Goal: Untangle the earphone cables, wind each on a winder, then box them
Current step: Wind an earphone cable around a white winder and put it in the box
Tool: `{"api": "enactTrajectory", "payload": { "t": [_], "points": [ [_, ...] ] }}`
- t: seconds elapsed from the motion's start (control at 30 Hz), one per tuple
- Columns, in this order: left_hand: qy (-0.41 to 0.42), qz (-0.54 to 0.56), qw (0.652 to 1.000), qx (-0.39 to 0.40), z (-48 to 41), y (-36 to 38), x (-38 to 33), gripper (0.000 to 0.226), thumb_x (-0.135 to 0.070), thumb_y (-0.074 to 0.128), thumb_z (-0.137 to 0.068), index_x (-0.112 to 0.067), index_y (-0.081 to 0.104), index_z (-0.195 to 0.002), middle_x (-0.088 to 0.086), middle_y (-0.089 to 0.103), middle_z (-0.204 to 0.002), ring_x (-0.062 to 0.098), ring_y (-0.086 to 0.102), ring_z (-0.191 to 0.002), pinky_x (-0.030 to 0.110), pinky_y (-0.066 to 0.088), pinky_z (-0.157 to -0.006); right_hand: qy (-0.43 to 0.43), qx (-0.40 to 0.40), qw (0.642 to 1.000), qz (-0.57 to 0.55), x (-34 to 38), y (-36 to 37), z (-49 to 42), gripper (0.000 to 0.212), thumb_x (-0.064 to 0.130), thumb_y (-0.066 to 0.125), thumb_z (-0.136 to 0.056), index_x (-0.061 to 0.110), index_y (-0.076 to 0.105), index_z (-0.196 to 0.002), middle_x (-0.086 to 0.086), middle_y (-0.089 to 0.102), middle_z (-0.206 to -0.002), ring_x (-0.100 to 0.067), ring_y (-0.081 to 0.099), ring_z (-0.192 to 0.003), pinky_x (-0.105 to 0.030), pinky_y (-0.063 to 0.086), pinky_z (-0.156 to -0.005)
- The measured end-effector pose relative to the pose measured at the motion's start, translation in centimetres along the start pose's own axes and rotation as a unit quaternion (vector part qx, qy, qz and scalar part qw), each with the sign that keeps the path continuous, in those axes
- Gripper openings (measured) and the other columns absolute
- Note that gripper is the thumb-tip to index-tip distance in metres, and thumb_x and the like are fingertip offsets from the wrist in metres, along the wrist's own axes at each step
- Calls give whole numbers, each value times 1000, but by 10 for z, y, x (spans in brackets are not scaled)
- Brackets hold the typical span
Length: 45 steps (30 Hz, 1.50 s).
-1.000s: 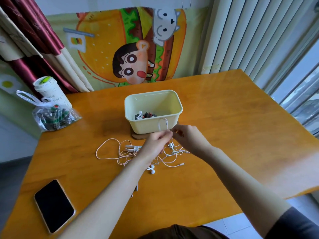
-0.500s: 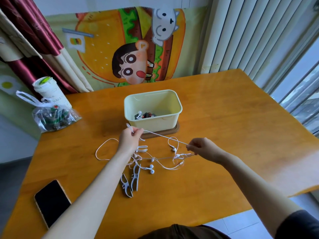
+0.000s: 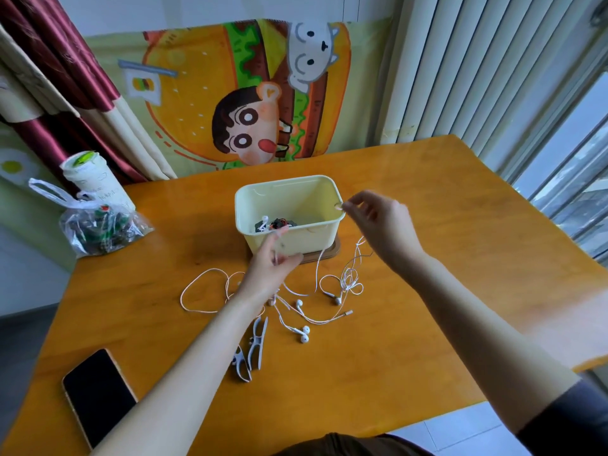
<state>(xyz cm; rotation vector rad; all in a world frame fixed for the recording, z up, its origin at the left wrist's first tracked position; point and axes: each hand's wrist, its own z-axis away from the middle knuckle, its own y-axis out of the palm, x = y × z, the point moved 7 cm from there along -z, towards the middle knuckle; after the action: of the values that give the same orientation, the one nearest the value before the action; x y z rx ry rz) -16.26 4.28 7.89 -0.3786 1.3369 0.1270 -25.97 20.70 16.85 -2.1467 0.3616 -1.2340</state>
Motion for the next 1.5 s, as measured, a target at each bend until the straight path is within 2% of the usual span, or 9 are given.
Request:
{"api": "enactTrajectory", "payload": {
  "t": [0.13,0.3,0.53,0.67,0.83,0.97,1.23,1.4,1.5],
  "points": [
    [60,-20,997,46,6,24,-17,24,-19,57,-94,-37,56,-109,-4,46,-67,4,43,-59,13,36,-55,-17,152,988,16,11,50,25,22,35,59,-90,17,68,-82,16,49,-57,-5,45,-53,-21,33,-51],
    [46,-57,997,-15,5,7,-7,19,-21,54,-96,-22,66,-80,-8,50,-58,4,42,-52,18,34,-54,3,201,979,-39,-3,52,35,18,31,62,-90,20,63,-75,14,47,-53,-2,46,-52,-17,32,-49],
    [-44,-10,983,-176,-1,-52,27,18,-16,51,-97,-8,68,-96,1,51,-68,12,39,-59,23,33,-54,173,239,954,57,-103,45,48,26,28,54,-94,18,65,-73,0,50,-56,-22,47,-59,-30,33,-52],
    [-67,-8,979,-193,0,-57,43,18,-18,52,-97,-11,68,-96,2,52,-71,12,40,-61,25,34,-56,167,109,976,89,-106,23,30,25,25,56,-93,7,68,-81,-12,62,-69,-31,57,-69,-32,32,-58],
    [-65,-10,980,-186,-3,-51,45,19,-20,53,-97,-12,69,-98,0,54,-71,12,43,-62,23,35,-56,-3,-101,995,-26,-29,-18,7,23,24,53,-94,6,59,-81,4,49,-62,-16,50,-57,-28,38,-57],
    [-71,11,983,-170,-2,-45,39,19,-20,52,-97,-10,68,-100,1,55,-74,12,42,-62,22,36,-55,30,9,1000,-3,-27,5,7,22,31,55,-93,13,64,-84,11,49,-58,-11,46,-54,-33,42,-55],
    [-15,66,997,31,11,26,-7,16,-18,59,-93,-26,66,-105,-19,55,-53,0,44,-56,11,37,-55,38,182,983,2,-14,54,26,24,32,54,-94,21,59,-72,6,51,-57,-17,45,-57,-32,37,-57],
    [-58,111,992,-9,8,28,8,19,-20,60,-93,-9,67,-107,-5,50,-62,5,34,-50,14,30,-47,50,274,960,11,-27,69,53,23,26,51,-96,20,66,-81,12,52,-60,-9,47,-54,-28,38,-56],
    [-104,-7,993,53,9,33,26,19,-13,54,-96,-13,57,-115,1,57,-75,8,38,-53,16,32,-46,104,288,949,80,-63,65,68,23,24,49,-95,25,64,-77,8,53,-62,-11,46,-56,-29,34,-53]
  ]
}}
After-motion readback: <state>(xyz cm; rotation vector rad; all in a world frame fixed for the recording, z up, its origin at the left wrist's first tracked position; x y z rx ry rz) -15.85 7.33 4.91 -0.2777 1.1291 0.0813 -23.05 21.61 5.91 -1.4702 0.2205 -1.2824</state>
